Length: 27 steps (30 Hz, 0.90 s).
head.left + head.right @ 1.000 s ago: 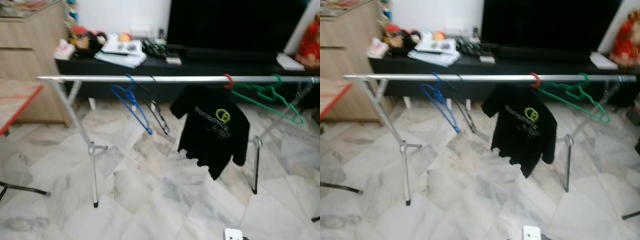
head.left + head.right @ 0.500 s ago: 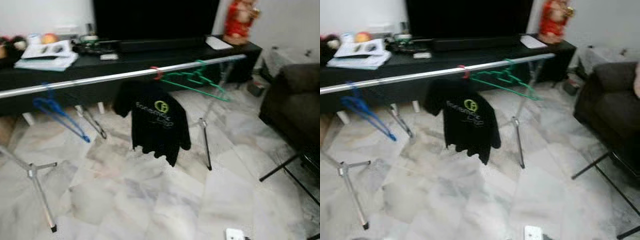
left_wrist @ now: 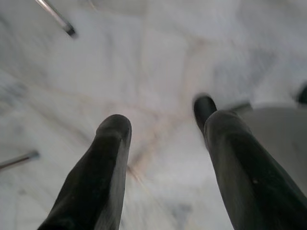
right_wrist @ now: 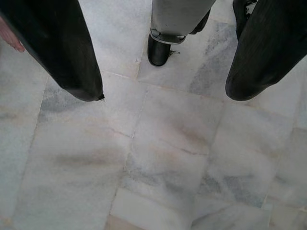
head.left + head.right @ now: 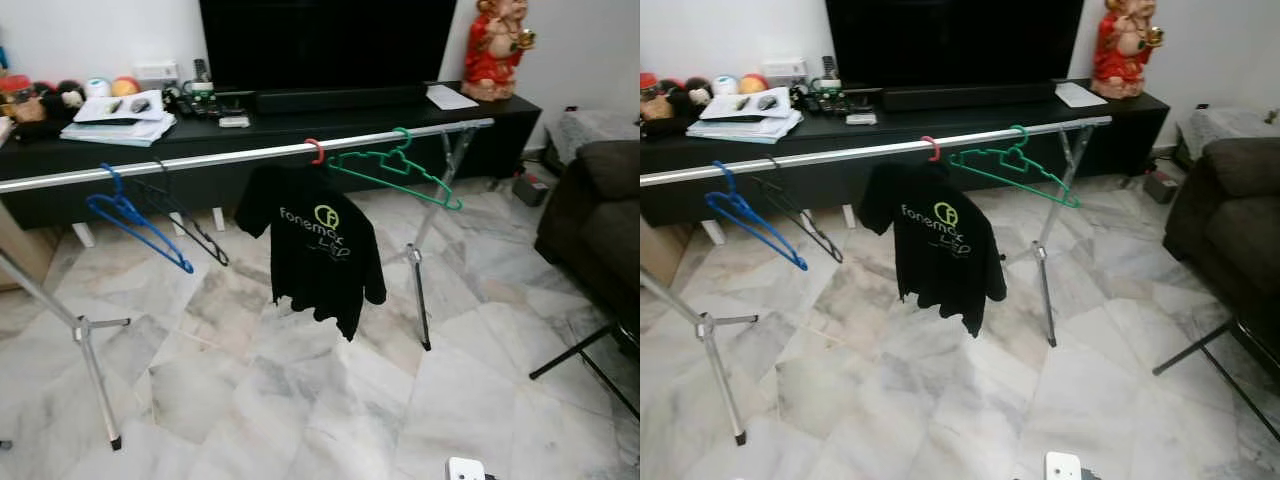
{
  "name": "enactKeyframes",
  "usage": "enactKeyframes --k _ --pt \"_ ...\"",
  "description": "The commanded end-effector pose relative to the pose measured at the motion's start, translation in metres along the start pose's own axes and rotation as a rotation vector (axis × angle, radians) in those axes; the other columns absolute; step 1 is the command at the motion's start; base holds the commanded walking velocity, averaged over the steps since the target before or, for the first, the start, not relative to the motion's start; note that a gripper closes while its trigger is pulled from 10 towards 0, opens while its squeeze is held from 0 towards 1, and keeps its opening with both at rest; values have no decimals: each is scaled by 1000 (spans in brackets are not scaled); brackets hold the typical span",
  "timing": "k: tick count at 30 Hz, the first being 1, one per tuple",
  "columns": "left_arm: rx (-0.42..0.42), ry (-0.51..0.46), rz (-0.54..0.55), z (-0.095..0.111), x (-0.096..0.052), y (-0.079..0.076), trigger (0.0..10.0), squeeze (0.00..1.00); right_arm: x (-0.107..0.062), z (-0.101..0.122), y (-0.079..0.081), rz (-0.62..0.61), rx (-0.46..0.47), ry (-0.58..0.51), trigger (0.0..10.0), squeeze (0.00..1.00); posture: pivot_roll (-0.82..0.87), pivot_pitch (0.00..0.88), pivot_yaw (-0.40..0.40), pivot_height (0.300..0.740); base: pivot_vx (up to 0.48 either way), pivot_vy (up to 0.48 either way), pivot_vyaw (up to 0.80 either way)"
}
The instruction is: Hang hanger
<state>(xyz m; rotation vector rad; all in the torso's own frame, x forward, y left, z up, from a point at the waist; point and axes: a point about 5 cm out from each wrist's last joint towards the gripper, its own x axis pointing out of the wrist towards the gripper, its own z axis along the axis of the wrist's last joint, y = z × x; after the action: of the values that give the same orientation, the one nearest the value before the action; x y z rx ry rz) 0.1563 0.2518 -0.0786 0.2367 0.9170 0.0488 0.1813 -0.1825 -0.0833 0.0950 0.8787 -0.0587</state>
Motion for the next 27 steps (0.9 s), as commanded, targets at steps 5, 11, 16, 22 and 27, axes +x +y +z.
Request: enactKeyframes --k 5,11,16,22,27 --pt "-68 -282 19 67 10 -28 10000 0 -1 -3 -2 -5 -2 0 10000 0 -29 86 -38 740 0 0 0" --pt "-36 -657 -34 118 -7 -19 10000 0 -2 -4 -3 -10 2 -2 10000 0 -27 86 -37 740 0 0 0" --pt "21 -855 -87 124 -41 -10 10000 0 -2 -5 -4 -11 -5 0 10000 0 -26 78 -37 740 0 0 0" --pt "-28 -908 -47 124 -60 4 10000 0 -3 -6 -6 -10 -10 -1 10000 0 -12 70 -44 740 0 0 0" --pt "-53 -760 -60 112 -37 1 10000 0 -3 -6 -5 -2 -18 1 10000 0 -17 59 -46 740 0 0 0"
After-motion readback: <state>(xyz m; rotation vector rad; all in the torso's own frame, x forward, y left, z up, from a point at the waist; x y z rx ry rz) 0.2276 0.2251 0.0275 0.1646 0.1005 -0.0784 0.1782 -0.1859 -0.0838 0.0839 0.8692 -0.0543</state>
